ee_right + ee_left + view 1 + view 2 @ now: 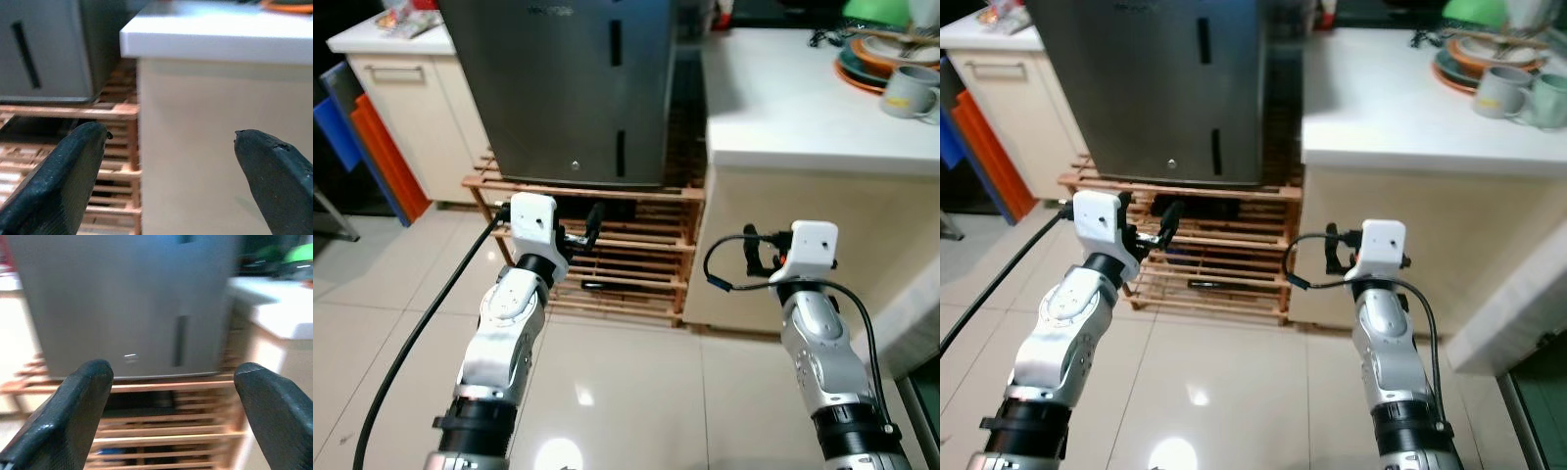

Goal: Restocking fridge

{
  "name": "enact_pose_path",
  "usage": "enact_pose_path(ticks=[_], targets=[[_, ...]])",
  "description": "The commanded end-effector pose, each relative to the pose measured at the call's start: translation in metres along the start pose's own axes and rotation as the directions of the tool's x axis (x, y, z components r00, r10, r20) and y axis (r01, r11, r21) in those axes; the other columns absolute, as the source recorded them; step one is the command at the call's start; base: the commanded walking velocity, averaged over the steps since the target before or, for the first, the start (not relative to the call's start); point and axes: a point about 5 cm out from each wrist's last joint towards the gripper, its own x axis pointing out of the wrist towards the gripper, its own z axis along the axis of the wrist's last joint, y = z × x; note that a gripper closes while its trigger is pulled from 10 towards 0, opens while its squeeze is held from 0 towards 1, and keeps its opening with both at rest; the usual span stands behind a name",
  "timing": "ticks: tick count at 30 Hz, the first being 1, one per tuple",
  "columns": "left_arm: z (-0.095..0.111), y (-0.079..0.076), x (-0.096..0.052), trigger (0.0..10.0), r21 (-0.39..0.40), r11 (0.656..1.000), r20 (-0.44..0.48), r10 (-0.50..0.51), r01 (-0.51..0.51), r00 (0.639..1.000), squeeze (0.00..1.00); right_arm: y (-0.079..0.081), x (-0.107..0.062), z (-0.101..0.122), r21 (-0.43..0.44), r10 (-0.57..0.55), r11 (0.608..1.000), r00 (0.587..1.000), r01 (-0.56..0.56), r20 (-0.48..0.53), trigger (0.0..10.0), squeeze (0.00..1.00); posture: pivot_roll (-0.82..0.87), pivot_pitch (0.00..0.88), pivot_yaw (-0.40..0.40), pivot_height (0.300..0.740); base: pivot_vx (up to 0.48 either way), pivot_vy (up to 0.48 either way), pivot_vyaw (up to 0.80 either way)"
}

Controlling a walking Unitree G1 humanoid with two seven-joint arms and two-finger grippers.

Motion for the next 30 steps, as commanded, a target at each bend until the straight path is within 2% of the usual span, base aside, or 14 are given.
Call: enact_pose_path(ticks=[1, 7, 11, 15, 30], targets=[[0.001, 0.010, 0.002, 10.0, 0.014, 0.999, -0.011, 0.042, -0.042, 0.999, 0.00, 0.004, 0.000, -0.001, 0.000, 0.013, 1.000, 1.000, -0.013, 0.011, 10.0, 0.00, -0.07, 0.000, 0.024, 0.740, 0.364, 0.311, 0.00], [-0.006, 0.008, 0.002, 10.0, 0.033, 0.998, -0.031, 0.056, -0.055, 0.998, 0.00, 0.002, 0.003, 0.005, -0.041, 0.049, 0.998, 0.998, -0.047, 0.035, 10.0, 0.00, -0.09, 0.000, 0.008, 0.740, 0.354, 0.309, 0.00], [-0.008, 0.001, 0.005, 10.0, 0.038, 0.999, -0.039, 0.040, -0.039, 0.998, 0.00, -0.003, 0.003, 0.007, -0.046, 0.042, 0.998, 0.998, -0.040, 0.039, 10.0, 0.00, -0.12, 0.000, 0.008, 0.740, 0.000, 0.000, 0.00], [-0.006, -0.010, 0.010, 10.0, -0.043, 0.999, -0.019, -0.015, 0.014, 1.000, 0.00, -0.004, 0.000, 0.008, -0.036, 0.024, 0.999, 0.998, -0.022, 0.055, 10.0, 0.00, -0.15, 0.000, 0.022, 0.740, 0.000, 0.108, 0.00], [-0.007, 0.003, 0.009, 10.0, -0.003, 1.000, -0.043, 0.006, -0.006, 0.999, 0.00, -0.001, -0.008, -0.001, -0.004, 0.016, 1.000, 0.999, -0.016, 0.044, 10.0, 0.00, -0.13, 0.000, 0.042, 0.740, 0.000, 0.439, 0.00]])
